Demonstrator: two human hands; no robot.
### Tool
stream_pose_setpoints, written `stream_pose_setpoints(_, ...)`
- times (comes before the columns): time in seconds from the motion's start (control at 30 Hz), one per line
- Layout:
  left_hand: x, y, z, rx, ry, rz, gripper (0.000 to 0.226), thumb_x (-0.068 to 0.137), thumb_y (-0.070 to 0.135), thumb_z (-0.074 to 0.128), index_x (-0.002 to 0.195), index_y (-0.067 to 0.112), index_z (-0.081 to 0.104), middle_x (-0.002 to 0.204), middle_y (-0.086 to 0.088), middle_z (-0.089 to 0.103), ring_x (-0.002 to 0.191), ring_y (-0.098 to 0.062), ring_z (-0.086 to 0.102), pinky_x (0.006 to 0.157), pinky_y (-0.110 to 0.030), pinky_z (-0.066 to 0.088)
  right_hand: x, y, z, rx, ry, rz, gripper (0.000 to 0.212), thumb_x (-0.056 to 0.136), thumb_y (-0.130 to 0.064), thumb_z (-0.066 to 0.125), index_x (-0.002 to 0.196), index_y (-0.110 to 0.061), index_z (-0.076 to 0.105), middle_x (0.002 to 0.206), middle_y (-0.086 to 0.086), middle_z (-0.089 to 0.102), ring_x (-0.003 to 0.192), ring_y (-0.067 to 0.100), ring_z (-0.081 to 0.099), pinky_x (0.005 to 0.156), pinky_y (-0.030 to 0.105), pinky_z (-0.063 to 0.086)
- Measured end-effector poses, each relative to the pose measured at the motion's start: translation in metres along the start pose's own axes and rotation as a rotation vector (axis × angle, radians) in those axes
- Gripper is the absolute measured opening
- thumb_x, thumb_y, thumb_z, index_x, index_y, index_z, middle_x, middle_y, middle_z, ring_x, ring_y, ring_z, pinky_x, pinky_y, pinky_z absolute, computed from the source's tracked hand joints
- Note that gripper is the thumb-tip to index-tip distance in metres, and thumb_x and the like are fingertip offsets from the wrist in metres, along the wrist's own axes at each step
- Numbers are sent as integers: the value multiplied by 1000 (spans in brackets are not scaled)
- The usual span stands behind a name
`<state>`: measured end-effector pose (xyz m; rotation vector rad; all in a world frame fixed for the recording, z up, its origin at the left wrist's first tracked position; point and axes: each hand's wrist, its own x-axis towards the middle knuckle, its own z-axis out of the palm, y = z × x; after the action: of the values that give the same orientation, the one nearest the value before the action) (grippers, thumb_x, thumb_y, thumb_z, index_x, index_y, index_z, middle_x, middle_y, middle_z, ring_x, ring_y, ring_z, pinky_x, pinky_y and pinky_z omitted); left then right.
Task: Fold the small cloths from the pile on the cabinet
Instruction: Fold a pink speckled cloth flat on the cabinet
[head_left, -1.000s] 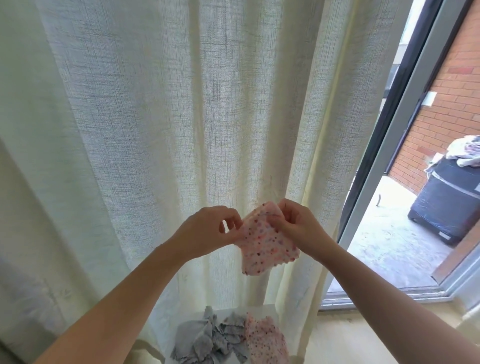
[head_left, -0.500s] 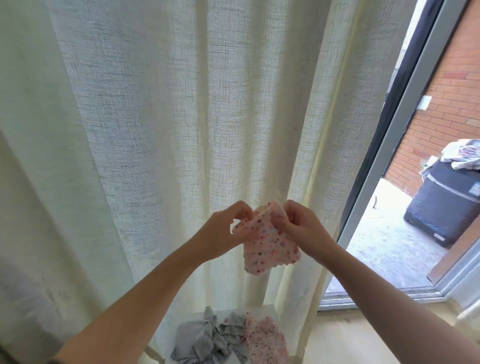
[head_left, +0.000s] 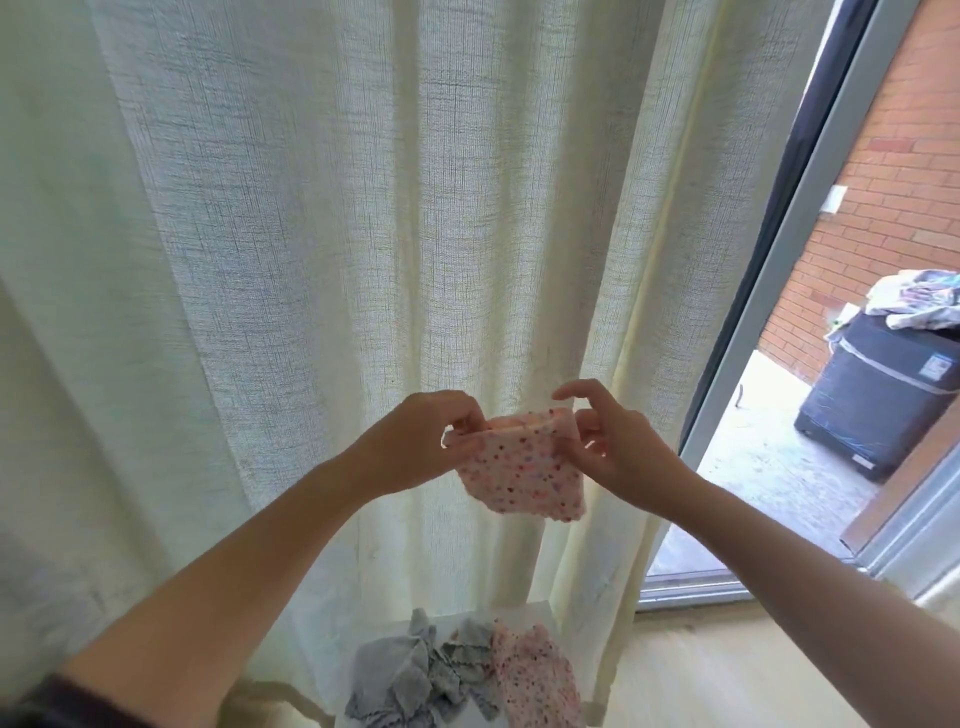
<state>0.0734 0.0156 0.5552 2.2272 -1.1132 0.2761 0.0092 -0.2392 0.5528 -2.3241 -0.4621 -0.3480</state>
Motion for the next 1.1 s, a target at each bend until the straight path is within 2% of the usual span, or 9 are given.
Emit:
stream_pose_setpoints(0.07,5,0,-12,68,-50,54,3,87,17,68,88,16,66,83,10,63,77,-6,60,73,-20,50,5,-5,-3,-163,-89,-70,43,95,-25,61,124,-49,39,97,-9,72,78,0,68,70,18,57)
stream_pose_setpoints(0.13,10,2,-23,107,-107,90,3,87,16,68,88,16,65,83,9,62,76,-6,58,71,-18,47,11,-8,-4,-282,-155,-124,39,95,-25,61,127,-43,46,101,-11,70,76,-3,64,71,15,55)
stream_pose_setpoints(0.27,16,1,-38,185,-196,136,4,88,16,67,86,13,65,85,6,61,74,-9,57,68,-23,48,21,-14,-3,-310,-226,-158,21,92,-20,65,113,-22,62,99,-5,72,77,2,66,75,21,58)
stream_pose_setpoints(0.53,25,-11,-43,197,-246,117,6,88,16,67,83,14,63,82,8,60,72,-4,54,67,-16,44,35,-8,-3,-292,-341,-78,8,94,-27,64,96,-20,63,92,-9,71,80,-2,66,75,13,55)
stream_pose_setpoints(0.63,28,-12,-33,155,-243,77,7,85,12,70,83,12,64,79,10,59,70,-4,54,66,-15,44,39,1,-6,-236,-271,2,13,93,-27,65,83,-22,59,86,-12,68,76,-8,63,67,10,52)
stream_pose_setpoints(0.8,43,-1,-17,36,-189,-55,29,81,8,74,68,26,56,81,5,69,76,-9,63,75,-26,55,36,16,-13,-89,-46,106,32,86,-22,73,69,-27,47,74,-8,65,73,9,65,63,21,53)
stream_pose_setpoints(0.93,67,25,0,3,-203,-148,28,81,7,72,68,24,56,80,-5,71,74,-22,65,71,-39,57,20,36,-35,-82,-13,153,27,83,-25,72,78,-26,46,83,6,69,80,25,67,72,44,58)
stream_pose_setpoints(1.03,90,52,22,-21,-198,-180,18,83,9,70,79,21,58,77,1,66,65,-8,57,65,-27,53,-2,54,-69,16,-37,194,33,84,-18,72,92,-37,48,86,4,72,78,19,69,71,36,61)
stream_pose_setpoints(1.1,107,77,40,-36,-236,-193,17,87,10,66,98,22,61,83,5,65,71,-3,57,69,-19,51,-18,70,-101,56,-35,255,33,83,-14,73,100,-34,54,81,-1,72,74,11,68,70,31,58)
